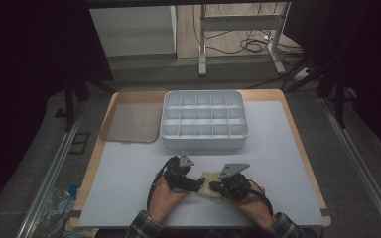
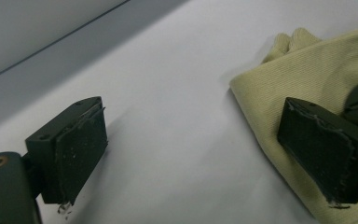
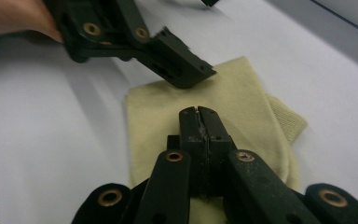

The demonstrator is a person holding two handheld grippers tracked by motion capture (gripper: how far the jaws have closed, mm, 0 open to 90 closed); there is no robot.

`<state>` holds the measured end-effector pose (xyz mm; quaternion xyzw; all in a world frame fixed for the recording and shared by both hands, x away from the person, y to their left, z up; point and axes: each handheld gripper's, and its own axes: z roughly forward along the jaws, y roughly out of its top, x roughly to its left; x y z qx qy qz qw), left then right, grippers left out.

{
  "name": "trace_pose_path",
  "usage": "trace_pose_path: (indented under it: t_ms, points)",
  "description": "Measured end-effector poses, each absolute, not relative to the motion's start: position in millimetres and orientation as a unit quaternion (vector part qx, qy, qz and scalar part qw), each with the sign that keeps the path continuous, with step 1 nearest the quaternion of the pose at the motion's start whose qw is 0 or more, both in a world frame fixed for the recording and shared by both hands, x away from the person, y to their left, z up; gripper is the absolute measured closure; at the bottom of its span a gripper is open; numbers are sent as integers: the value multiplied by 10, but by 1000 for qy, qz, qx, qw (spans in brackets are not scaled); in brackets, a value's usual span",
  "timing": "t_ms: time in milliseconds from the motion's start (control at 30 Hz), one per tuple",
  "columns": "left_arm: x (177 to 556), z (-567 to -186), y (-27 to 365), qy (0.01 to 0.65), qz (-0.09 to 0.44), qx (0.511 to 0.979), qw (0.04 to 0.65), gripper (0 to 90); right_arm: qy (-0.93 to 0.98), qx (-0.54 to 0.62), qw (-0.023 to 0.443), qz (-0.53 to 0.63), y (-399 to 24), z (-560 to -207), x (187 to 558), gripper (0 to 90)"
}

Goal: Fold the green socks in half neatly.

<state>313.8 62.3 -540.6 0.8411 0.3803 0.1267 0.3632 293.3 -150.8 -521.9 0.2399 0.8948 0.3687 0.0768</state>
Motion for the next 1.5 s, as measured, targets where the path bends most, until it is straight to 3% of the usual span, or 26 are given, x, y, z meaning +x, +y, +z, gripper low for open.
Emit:
trace_pose_path:
  t_ms: [667,767,900,1067,1233,1433,1500]
  points:
    - [3157,-5421,657,383,118,838,370,84,900,210,61,376,-1404,-5258,2717,893]
    - [3133,-5394,677,384,112,834,380,125,897,212,55,384,-1423,-5283,2726,894]
    - [3050,-5334,687,365,92,835,401,364,897,211,56,383,-1420,-5278,2722,893]
    - [3007,-5361,657,353,79,841,402,555,898,211,53,382,-1425,-5268,2734,892]
    - [2994,-5409,649,359,64,835,411,623,897,213,55,383,-1448,-5256,2742,891]
    - [2997,-5375,611,378,58,837,392,636,892,225,81,384,-1575,-5156,2825,881]
    - [2986,-5350,581,379,61,841,380,676,888,237,104,379,-1685,-5113,2872,879]
